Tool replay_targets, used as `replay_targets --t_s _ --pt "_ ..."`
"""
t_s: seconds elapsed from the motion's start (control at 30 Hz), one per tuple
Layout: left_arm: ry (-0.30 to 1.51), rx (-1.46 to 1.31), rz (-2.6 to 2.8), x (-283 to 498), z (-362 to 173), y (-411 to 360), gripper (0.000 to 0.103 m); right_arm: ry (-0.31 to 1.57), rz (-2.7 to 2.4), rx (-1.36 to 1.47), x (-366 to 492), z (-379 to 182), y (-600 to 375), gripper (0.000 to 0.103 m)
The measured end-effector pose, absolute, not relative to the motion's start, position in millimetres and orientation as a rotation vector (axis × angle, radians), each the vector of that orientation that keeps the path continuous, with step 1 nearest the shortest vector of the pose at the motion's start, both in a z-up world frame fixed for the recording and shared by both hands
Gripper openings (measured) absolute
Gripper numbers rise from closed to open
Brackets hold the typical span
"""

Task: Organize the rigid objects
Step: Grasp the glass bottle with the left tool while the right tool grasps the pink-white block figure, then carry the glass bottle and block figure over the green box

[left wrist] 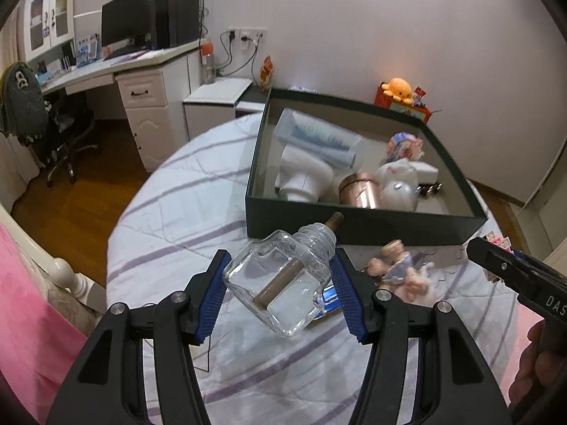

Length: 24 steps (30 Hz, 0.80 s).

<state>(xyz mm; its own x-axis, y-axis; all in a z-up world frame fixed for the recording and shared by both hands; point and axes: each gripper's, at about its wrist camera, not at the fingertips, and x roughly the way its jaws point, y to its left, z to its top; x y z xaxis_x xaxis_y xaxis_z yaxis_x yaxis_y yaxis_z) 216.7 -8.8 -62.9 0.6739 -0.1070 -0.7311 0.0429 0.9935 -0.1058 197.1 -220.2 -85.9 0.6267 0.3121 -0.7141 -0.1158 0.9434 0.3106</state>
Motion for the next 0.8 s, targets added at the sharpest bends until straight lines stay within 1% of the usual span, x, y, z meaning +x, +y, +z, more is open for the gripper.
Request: replay_targets --t_s 0.23,0.5,0.8 --pt "0.777 -0.083 -0.098 208 -37 -12 0.058 0.802 0.272 0.228 187 -59 -219 0.058" --pt "0.712 -0.076 -0.129 218 -8 -22 0.058 0.757 0.287 0.208 195 -39 -219 0.058" --pt "0.670 -0.072 -0.162 271 10 -44 0.058 0.715 0.288 0.168 242 -22 -224 0.058"
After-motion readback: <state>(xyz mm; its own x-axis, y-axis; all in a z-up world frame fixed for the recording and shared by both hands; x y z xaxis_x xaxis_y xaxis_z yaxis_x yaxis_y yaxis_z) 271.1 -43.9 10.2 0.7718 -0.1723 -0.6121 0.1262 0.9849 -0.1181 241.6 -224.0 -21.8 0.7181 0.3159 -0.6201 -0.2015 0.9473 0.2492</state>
